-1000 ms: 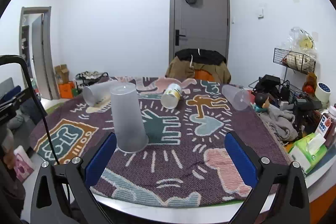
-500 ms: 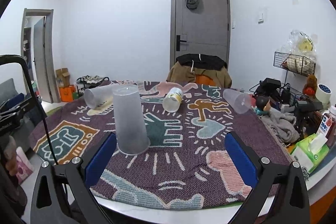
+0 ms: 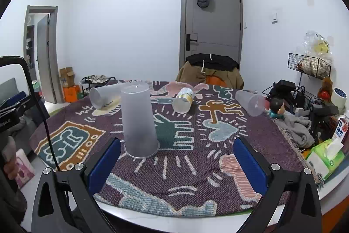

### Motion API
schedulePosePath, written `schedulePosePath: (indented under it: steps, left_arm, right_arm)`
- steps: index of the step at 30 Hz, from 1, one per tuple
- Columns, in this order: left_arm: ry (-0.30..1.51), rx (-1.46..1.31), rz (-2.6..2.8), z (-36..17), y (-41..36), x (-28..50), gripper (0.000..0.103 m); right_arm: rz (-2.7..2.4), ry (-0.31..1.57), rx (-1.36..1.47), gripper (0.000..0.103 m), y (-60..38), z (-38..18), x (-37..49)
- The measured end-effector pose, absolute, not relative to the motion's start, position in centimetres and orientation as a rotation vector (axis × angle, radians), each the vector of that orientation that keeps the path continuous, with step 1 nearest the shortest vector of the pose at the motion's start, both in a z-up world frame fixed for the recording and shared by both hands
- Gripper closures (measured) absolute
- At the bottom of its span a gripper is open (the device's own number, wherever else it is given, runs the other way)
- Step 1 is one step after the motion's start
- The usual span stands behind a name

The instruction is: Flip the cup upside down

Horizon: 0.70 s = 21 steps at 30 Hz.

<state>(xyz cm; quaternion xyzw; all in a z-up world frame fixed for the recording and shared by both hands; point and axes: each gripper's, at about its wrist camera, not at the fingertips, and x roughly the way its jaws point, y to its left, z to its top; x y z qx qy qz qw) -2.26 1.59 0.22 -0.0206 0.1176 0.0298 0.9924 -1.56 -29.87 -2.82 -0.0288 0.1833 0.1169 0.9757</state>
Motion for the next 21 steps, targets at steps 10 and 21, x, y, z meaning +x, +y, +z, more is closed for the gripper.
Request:
schedulePosePath:
  steps: [10, 21]
  left_arm:
    - [0.233, -0.038, 0.06, 0.18, 1.44, -2.2, 0.0]
    - [0.238, -0.05, 0.063, 0.21, 1.14, -2.06, 0.0]
  right_arm:
    - [0.245, 0.367, -0.031, 0.0, -30.05, -3.02, -1.13]
    - [0.273, 0.365, -0.037, 0.0, -29.57, -3.29, -1.05]
